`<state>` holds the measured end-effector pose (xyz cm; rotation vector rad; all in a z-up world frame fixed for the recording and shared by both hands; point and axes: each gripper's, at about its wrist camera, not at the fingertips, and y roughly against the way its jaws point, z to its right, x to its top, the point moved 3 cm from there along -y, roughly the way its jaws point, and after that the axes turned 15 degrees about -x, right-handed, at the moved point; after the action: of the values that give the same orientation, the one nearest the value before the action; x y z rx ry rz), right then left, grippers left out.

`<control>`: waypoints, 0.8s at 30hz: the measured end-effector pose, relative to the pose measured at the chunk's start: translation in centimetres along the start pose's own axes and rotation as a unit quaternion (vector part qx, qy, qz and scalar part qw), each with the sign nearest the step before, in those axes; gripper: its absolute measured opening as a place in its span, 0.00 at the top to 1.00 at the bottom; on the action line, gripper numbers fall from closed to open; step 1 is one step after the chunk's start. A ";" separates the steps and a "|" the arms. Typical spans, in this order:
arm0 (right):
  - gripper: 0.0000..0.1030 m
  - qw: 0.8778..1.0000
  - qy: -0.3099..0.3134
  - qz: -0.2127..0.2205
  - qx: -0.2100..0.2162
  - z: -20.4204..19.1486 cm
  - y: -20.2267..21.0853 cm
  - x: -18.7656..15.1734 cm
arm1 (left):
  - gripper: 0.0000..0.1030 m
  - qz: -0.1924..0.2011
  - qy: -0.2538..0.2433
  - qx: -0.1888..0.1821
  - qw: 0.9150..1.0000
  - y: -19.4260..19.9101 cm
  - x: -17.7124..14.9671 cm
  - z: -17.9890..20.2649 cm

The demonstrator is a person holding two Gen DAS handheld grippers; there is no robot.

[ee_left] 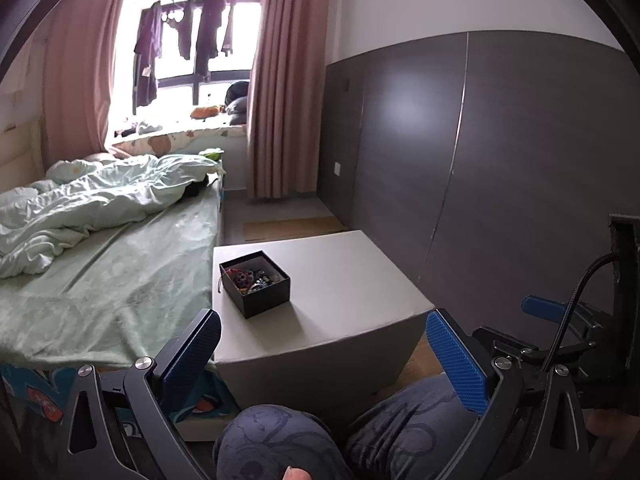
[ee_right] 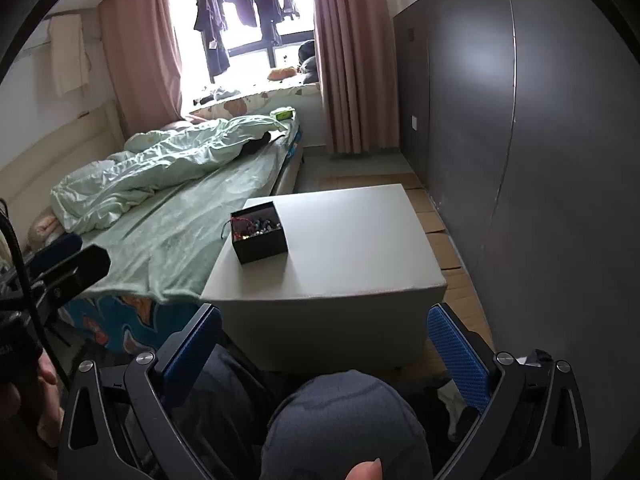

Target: Organize jewelry

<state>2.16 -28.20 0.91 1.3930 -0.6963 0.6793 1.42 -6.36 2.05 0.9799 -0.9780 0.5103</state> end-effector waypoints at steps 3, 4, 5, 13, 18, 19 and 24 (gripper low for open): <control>0.00 1.000 0.000 0.003 -0.009 0.1 0.4 0.0 | 0.00 0.002 0.004 0.003 1.000 0.1 -0.2 -0.2; 0.00 1.000 -0.003 0.006 -0.012 0.2 0.6 0.1 | 0.00 0.004 0.007 0.002 1.000 0.1 -0.1 -0.3; 0.00 1.000 -0.004 0.007 -0.011 0.2 0.7 0.1 | 0.00 0.005 0.009 0.003 1.000 0.1 -0.2 -0.4; 0.00 1.000 -0.003 0.023 -0.016 0.3 1.5 0.1 | 0.00 0.002 0.012 0.004 1.000 0.1 -0.4 -0.9; 0.00 0.999 -0.018 0.034 -0.005 0.6 1.8 0.2 | 0.00 0.003 0.008 0.003 1.000 0.2 -0.3 -0.4; 0.00 0.999 -0.019 0.036 -0.005 0.6 1.9 0.3 | 0.00 0.003 0.007 0.001 1.000 0.1 -0.2 -0.4; 0.00 0.999 -0.025 0.040 -0.005 0.9 1.9 0.2 | 0.00 0.000 0.004 0.002 1.000 -0.1 -0.2 -0.2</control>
<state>0.78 -28.95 2.31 1.3834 -0.7974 0.7041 1.47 -6.24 1.81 0.9805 -0.9696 0.5163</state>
